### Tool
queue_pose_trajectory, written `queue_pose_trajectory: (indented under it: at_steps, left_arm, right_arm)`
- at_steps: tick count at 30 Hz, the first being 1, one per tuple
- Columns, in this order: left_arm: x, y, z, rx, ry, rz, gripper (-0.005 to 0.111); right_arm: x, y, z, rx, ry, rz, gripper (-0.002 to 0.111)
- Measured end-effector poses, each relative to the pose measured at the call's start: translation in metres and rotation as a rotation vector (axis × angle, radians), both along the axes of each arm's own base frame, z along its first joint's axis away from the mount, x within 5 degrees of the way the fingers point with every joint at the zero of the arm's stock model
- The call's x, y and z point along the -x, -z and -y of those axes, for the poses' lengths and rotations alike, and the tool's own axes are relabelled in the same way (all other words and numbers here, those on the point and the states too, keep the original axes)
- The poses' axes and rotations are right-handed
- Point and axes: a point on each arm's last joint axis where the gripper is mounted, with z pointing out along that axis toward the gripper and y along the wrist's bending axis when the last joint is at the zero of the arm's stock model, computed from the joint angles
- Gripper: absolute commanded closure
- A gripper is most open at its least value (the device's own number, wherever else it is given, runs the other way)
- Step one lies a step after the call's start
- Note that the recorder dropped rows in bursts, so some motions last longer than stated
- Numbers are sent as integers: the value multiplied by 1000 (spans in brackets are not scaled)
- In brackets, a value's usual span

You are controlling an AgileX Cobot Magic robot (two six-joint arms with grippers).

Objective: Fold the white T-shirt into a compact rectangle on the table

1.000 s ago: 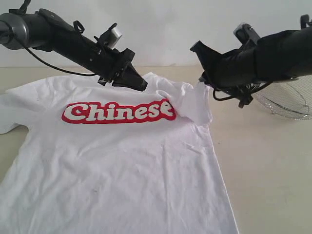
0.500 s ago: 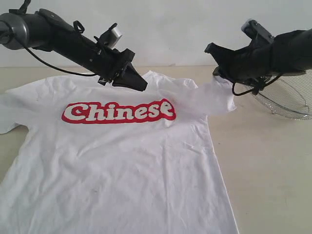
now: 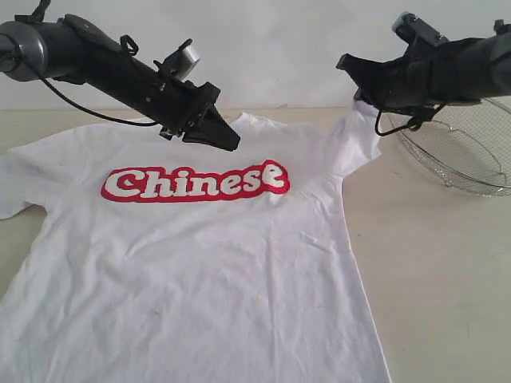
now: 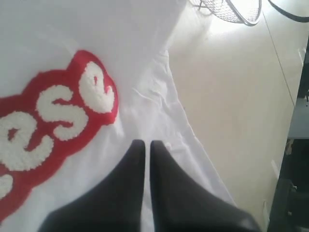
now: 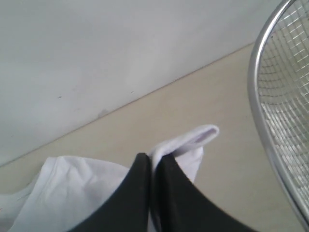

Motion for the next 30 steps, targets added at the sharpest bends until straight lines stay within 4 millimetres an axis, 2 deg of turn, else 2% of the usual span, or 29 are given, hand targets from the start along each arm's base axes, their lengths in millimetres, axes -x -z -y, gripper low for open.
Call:
queue_pose_trajectory:
  at_steps: [6, 8, 10, 12, 13, 15, 17, 19, 20, 21, 22, 23, 24, 25, 27, 29, 30]
  left_arm:
    - [0, 0, 0, 0, 8, 10, 102]
    - [0, 0, 0, 0, 10, 14, 102]
    - [0, 0, 0, 0, 12, 16, 102]
    - [0, 0, 0, 0, 13, 17, 102]
    - [0, 0, 0, 0, 14, 19, 102]
    - [0, 0, 0, 0, 14, 19, 102]
    - [0, 0, 0, 0, 15, 21, 102]
    - [0, 0, 0, 0, 19, 25, 102]
    - [0, 0, 0, -1, 17, 26, 102]
    - [-1, 0, 0, -2, 12, 32, 102]
    - [-1, 0, 0, -2, 12, 32, 102]
    - [-1, 0, 0, -3, 14, 37, 102]
    - [-1, 0, 0, -3, 14, 41, 102]
    - [-1, 0, 0, -4, 13, 43, 102]
    - [-2, 0, 0, -5, 11, 50, 102]
    - [-2, 0, 0, -5, 13, 52, 102]
    - [-2, 0, 0, -5, 12, 52, 102]
  right_arm:
    - [-2, 11, 3, -8, -25, -15, 107]
    - [-2, 14, 2, -16, -34, -20, 100]
    - [-2, 14, 2, -22, -36, -19, 85]
    - [-2, 14, 2, -23, -37, -20, 64]
    - [-2, 14, 2, -20, -39, -19, 49]
    - [-2, 14, 2, -15, -39, -20, 38]
    - [-2, 14, 2, -20, -33, -22, 41]
    - [-2, 12, 3, -5, -42, -19, 54]
    - [-1, 10, 3, 4, -45, -14, 65]
    - [0, -1, 4, 35, -47, 7, 70]
    - [1, -7, 5, 56, -51, 19, 83]
    - [3, -25, 7, 103, -53, 57, 90]
    - [4, -34, 7, 114, -58, 77, 109]
    - [7, -50, 5, 117, -94, 117, 108]
    - [9, -57, -8, 71, -200, 150, 108]
    - [6, -35, -25, 49, -254, 107, 108]
    - [3, -14, -33, 34, -282, 66, 108]
